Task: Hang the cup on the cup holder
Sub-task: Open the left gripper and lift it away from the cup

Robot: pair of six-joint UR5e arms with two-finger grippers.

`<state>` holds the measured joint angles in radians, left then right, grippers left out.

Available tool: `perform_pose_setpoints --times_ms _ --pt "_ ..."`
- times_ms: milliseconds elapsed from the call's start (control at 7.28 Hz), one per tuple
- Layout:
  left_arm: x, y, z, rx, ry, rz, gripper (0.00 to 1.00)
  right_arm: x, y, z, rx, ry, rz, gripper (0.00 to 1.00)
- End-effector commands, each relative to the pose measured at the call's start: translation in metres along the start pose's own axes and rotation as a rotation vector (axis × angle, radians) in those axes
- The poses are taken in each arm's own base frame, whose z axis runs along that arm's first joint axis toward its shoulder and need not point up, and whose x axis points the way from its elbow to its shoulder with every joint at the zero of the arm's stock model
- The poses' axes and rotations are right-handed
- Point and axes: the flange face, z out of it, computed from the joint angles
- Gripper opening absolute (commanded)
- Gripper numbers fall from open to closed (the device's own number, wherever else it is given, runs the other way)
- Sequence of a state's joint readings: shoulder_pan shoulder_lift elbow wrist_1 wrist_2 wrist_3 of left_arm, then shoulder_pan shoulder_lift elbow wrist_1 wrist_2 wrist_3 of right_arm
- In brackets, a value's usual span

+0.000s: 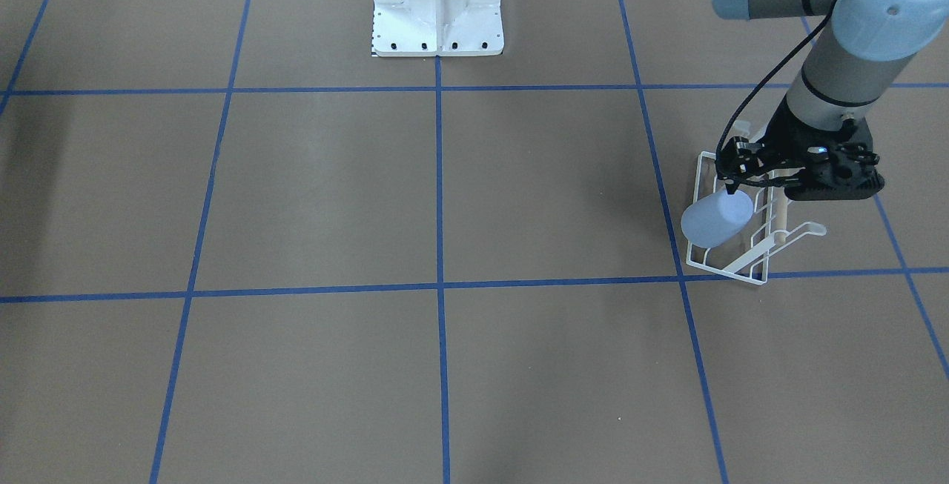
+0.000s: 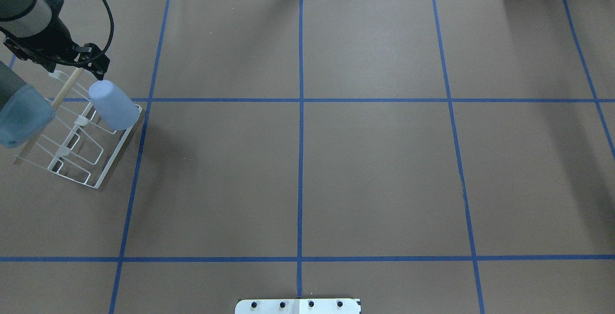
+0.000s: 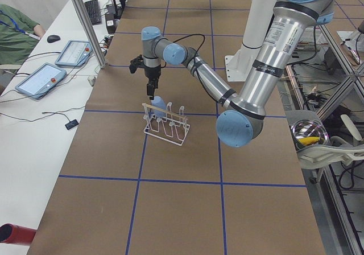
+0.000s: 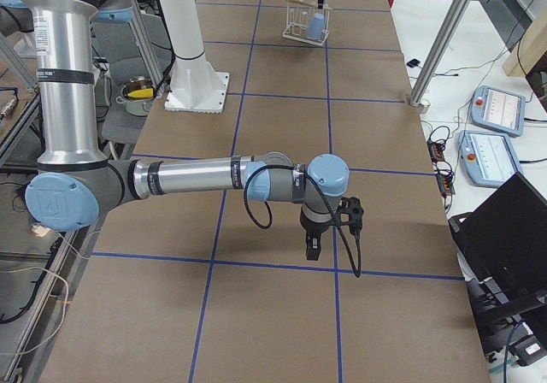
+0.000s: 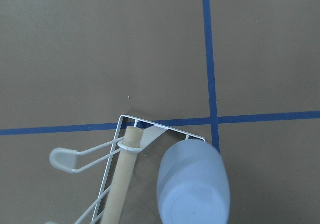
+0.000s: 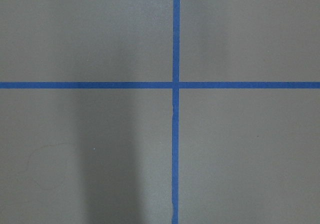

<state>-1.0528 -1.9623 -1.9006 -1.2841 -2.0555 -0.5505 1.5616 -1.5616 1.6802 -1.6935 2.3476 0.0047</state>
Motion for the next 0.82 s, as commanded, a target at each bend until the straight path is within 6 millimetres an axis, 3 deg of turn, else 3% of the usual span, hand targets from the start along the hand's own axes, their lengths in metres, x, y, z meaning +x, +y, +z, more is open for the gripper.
perform_pose_setpoints --times_ms 0,275,412,549,687 --pt "-0.080 -0.007 -0.032 0.051 -0.024 -0.014 0.99 -0.001 0.001 -0.002 0.004 -0.001 -0.002 1.00" --pt "-0.155 0.011 -0.026 0.031 -0.062 -0.015 0.99 -0.002 0.000 -0.003 0.007 0.002 -0.005 1.00" --pt "-0.181 0.026 -0.022 0.024 -0.073 -0.034 0.99 0.000 0.001 -0.003 0.007 0.005 -0.003 1.00" --pt "-0.221 0.062 0.001 0.029 -0.078 0.047 0.99 0.002 0.002 -0.003 0.007 0.005 0.001 1.00" --pt "-0.262 0.081 0.017 0.051 -0.071 0.072 0.99 0.003 0.002 -0.002 0.004 0.005 0.005 1.00"
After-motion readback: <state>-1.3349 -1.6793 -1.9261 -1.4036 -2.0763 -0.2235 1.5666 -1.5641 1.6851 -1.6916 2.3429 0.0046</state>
